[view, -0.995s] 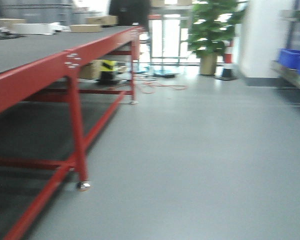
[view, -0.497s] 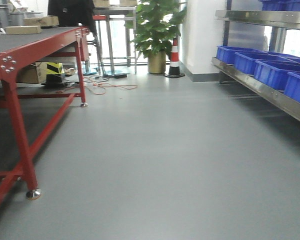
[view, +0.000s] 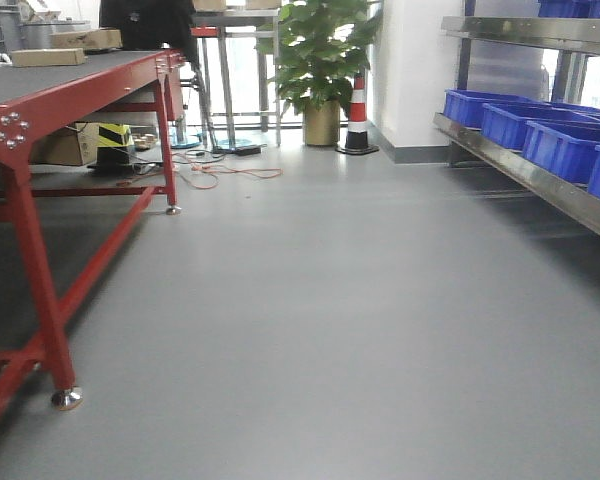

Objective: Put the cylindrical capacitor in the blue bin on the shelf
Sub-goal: 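Drive the base to the shelf of blue bins holding both objects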

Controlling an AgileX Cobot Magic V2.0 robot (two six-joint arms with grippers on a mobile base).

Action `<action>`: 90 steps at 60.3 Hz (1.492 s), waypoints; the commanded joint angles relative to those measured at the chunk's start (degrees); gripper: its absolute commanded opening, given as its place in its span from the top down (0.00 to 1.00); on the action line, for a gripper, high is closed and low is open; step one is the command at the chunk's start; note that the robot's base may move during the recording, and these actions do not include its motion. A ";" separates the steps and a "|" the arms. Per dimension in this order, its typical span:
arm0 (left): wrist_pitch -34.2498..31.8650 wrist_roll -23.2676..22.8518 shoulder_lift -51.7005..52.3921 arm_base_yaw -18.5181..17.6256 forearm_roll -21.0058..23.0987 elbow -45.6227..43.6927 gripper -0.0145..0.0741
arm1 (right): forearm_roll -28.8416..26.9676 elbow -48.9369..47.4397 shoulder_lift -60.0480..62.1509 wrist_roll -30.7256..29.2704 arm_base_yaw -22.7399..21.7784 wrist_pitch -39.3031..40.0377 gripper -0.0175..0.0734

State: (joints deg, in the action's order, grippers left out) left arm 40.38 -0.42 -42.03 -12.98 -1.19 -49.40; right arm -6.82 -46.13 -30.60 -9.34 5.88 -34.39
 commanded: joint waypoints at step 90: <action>-0.99 -0.11 0.23 -0.42 0.18 -0.03 0.96 | 0.49 -0.08 -0.04 -0.17 -0.16 1.40 0.95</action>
State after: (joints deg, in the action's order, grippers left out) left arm 40.38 -0.42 -42.03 -12.98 -1.30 -49.40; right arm -6.82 -46.13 -30.60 -9.34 5.88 -34.39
